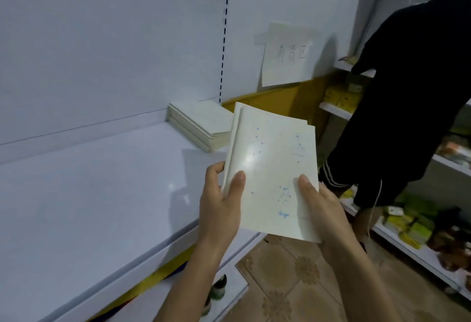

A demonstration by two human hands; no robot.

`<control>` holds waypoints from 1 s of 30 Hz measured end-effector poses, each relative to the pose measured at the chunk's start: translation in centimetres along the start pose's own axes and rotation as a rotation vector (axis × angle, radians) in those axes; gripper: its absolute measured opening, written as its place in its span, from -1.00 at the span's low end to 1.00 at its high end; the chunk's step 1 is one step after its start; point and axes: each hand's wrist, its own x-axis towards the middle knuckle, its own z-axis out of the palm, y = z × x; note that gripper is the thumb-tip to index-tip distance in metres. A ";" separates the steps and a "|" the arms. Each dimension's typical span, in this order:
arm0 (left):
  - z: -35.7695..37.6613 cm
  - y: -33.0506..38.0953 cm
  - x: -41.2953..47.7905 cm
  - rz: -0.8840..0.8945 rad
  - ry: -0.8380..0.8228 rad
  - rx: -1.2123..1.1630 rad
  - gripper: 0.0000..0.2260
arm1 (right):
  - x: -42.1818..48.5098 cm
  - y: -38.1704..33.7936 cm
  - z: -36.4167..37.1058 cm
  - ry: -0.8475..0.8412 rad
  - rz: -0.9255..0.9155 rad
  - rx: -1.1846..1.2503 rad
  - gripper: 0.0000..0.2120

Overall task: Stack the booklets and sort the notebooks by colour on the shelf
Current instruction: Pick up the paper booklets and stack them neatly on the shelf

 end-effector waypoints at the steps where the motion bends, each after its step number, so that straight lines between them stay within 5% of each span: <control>1: -0.2 -0.1 0.9 0.002 0.004 0.017 -0.86 | 1.1 0.0 0.4 -0.019 -0.015 -0.014 -0.83; 6: -0.7 -0.4 5.4 -0.019 0.090 0.066 -0.72 | 7.4 -0.5 3.0 -0.080 -0.095 -0.056 -0.84; 11: -0.2 -0.6 10.3 0.013 0.271 0.165 -0.80 | 15.6 -1.2 5.0 -0.127 -0.188 -0.174 -0.80; 20: 1.1 -1.8 17.6 0.023 0.456 0.303 -0.63 | 29.2 -1.9 8.4 -0.431 -0.233 -0.262 -0.95; 24: 1.2 -3.1 19.2 -0.031 0.482 0.348 -0.73 | 32.6 -0.7 9.7 -0.564 -0.235 -0.398 -0.93; 27: 0.8 -3.8 19.0 -0.020 0.347 0.322 -0.30 | 33.7 0.8 10.1 -0.621 -0.082 -0.295 -0.89; 30: 0.8 -4.2 18.9 -0.056 0.273 0.318 0.12 | 33.7 1.7 10.4 -0.689 0.068 -0.091 -0.36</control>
